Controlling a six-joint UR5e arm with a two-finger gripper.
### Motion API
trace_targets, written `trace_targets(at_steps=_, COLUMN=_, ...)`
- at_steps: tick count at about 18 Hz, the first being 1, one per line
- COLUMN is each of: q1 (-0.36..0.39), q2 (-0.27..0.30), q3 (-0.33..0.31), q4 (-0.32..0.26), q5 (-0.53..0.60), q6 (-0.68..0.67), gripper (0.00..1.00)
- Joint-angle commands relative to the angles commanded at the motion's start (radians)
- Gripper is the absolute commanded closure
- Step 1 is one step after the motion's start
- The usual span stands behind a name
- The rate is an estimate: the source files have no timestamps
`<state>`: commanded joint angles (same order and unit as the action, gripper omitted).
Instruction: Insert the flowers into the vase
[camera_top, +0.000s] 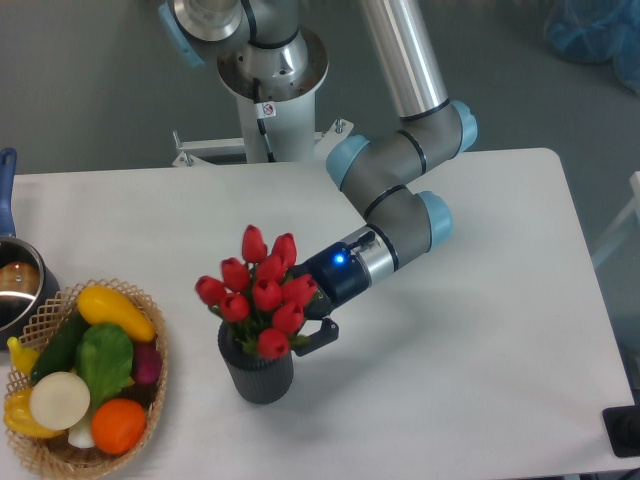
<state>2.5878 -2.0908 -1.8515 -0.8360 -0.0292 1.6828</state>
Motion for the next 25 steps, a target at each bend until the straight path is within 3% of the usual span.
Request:
trace_targets(at_steps=5, q1=0.000, q2=0.002, q3=-0.003, q4=0.000, q5=0.000, q6=-0.002, gripper=0.12)
trace_targets(at_steps=8, q1=0.002, q2=0.002, q3=-0.006, q4=0.000, q5=0.000, q6=0.000, gripper=0.01)
trace_targets(at_steps=11, q1=0.006, q2=0.009, q3=-0.002, q4=0.000, q5=0.027, q6=-0.006, gripper=0.00)
trace_targets(at_steps=16, q1=0.021, q2=0.064, q3=0.029, q4=0.003, q5=0.143, q6=-0.156, gripper=0.00)
trace_targets(at_steps=19, q1=0.034, q2=0.084, q3=0.029, q4=0.002, q5=0.150, q6=-0.158, gripper=0.00)
trace_targets(at_steps=25, q1=0.040, q2=0.132, q3=0.029, q4=0.002, q5=0.303, q6=-0.160, gripper=0.00)
